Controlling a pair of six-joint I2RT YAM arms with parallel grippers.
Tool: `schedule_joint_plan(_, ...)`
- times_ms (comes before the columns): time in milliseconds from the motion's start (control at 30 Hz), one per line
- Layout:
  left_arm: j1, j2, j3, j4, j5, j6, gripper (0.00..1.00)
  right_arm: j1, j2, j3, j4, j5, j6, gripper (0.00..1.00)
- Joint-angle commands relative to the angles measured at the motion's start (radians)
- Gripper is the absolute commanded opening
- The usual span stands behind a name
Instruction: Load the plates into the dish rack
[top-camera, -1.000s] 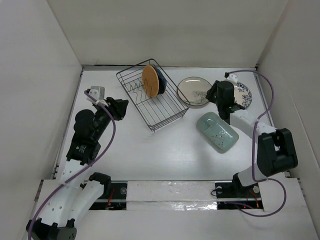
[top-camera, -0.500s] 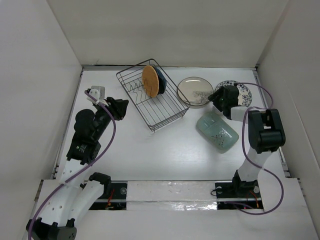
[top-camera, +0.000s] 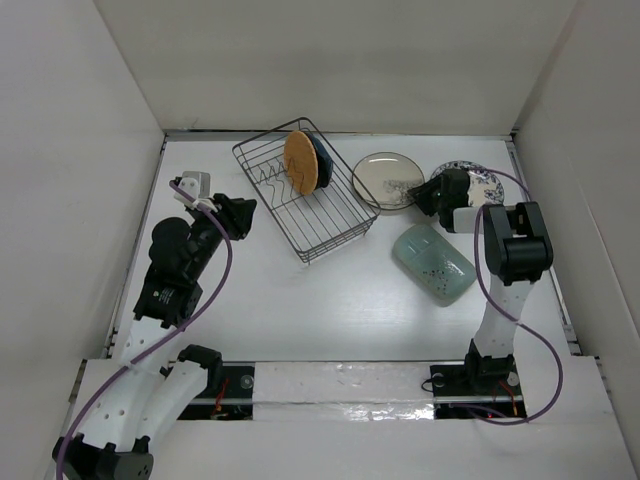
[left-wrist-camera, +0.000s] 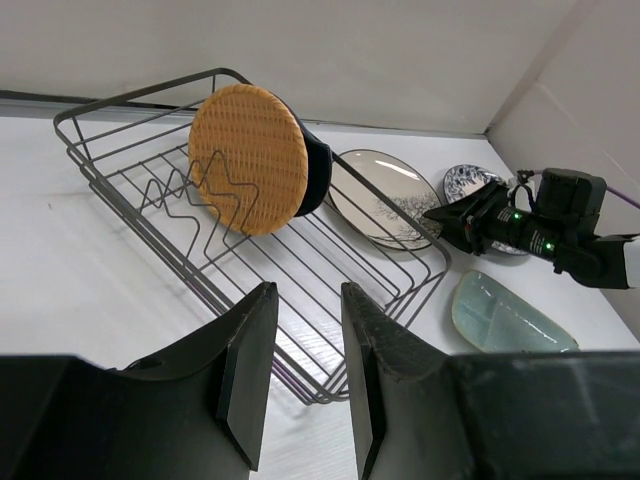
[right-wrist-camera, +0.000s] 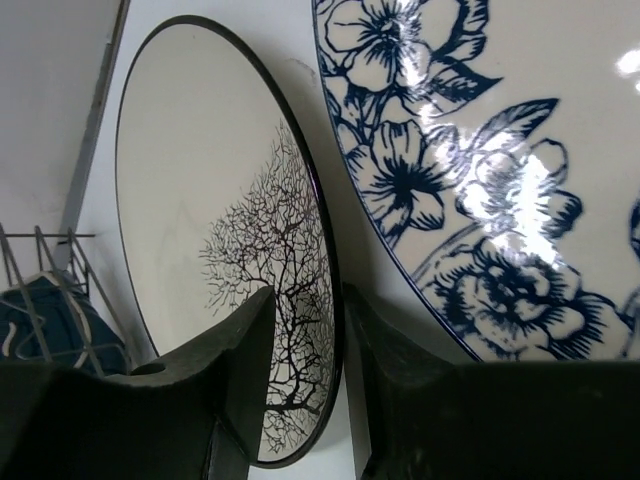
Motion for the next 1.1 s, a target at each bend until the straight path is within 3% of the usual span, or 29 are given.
schedule_joint_plan(0, -0.004, -0.006, -0.002, 0.033, -0.017, 0.019, 0.29, 0.001, 0.042, 0.037, 0.111, -0.062, 0.082, 0.37)
schedule_joint_plan(133, -0.004, -0.001, -0.004, 0.035, -0.02, 0.021, 0.29, 0.001, 0.068, 0.043, 0.133, -0.078, 0.11, 0.22)
schedule_joint_plan(167, -0.004, 0.0, -0.004, 0.035, -0.021, 0.022, 0.29, 0.001, 0.068, 0.043, 0.135, -0.077, 0.115, 0.09)
schedule_joint_plan(267, -0.004, -0.003, -0.001, 0.03, -0.038, 0.03, 0.26, 0.001, 0.027, 0.017, 0.176, -0.053, 0.102, 0.0)
schedule_joint_plan(467, -0.004, -0.007, -0.002, 0.032, -0.043, 0.031, 0.23, 0.03, -0.153, -0.006, 0.214, 0.078, 0.012, 0.0)
schedule_joint_plan(733, -0.004, -0.007, -0.004, 0.033, -0.035, 0.031, 0.23, 0.03, -0.421, 0.081, 0.109, 0.292, -0.216, 0.0)
schedule_joint_plan(900, -0.004, -0.021, -0.004, 0.035, -0.035, 0.031, 0.23, 0.16, -0.5, 0.186, 0.034, 0.365, -0.449, 0.0)
schedule_joint_plan(1067, -0.004, -0.027, -0.004, 0.036, -0.034, 0.03, 0.23, 0.313, -0.449, 0.357, -0.026, 0.405, -0.596, 0.0)
